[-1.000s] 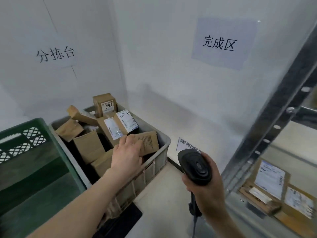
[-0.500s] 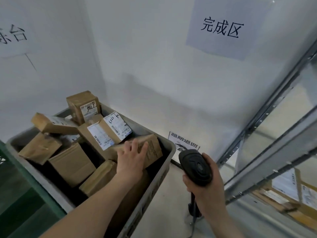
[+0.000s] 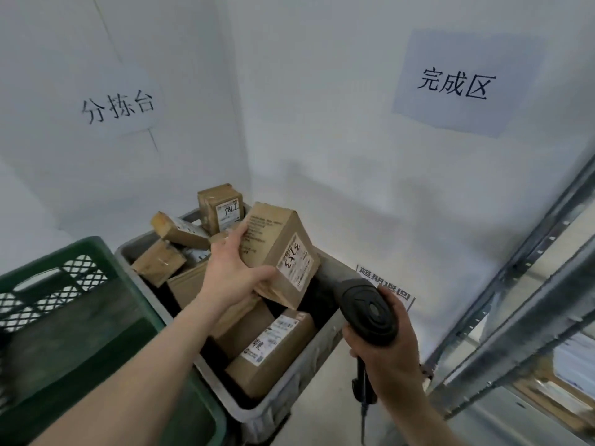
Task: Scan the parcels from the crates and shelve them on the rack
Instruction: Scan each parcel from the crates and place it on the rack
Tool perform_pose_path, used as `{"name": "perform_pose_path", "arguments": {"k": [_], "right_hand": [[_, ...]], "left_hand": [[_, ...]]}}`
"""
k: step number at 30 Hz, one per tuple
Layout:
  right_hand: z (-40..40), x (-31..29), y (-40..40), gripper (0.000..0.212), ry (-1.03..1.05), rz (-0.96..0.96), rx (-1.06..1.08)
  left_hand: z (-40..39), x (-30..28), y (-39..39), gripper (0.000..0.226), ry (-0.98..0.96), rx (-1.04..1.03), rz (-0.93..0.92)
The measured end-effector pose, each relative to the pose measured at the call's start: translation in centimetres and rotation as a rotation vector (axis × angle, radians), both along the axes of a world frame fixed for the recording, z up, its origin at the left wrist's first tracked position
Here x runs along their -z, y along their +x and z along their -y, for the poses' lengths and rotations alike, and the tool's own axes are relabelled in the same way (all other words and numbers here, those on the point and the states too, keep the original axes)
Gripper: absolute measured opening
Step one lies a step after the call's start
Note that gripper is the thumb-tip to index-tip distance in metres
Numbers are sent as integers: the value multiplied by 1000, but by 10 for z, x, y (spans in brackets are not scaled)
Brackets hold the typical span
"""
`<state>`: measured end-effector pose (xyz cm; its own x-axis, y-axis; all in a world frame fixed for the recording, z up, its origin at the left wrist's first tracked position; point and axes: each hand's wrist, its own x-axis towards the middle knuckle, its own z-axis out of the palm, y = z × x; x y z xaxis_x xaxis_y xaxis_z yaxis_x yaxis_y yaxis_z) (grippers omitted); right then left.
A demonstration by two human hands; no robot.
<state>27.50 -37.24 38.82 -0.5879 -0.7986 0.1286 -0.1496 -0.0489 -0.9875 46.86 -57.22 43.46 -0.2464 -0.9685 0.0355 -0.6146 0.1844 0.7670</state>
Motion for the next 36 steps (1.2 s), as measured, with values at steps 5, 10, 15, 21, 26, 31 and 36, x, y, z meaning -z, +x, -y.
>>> {"name": "perform_pose_path", "arguments": {"k": [5,10,15,21,26,31,36], "right_hand": [[-24,-5,19,73,-25,29,-111],[-53,4,37,70,19,56,-203],[-68,4,48,76,111,6,-268],[-62,-23,60,77,102,-197,-311],[-51,-36,78,94,65,-345,-351],[-45,-39,94,87,31,-384,-325],[-43,-41,105,90,1,-430,-282]], "left_hand": [[-41,2,54,99,159,-152,-233],[-83,23,90,93,289,-234,-288],[-94,24,108,98,305,-243,-302],[-67,13,115,96,338,-175,-309],[-37,-1,120,104,330,-81,-312],[-18,-15,116,94,292,16,-301],[-9,-21,116,94,294,76,-293]]}}
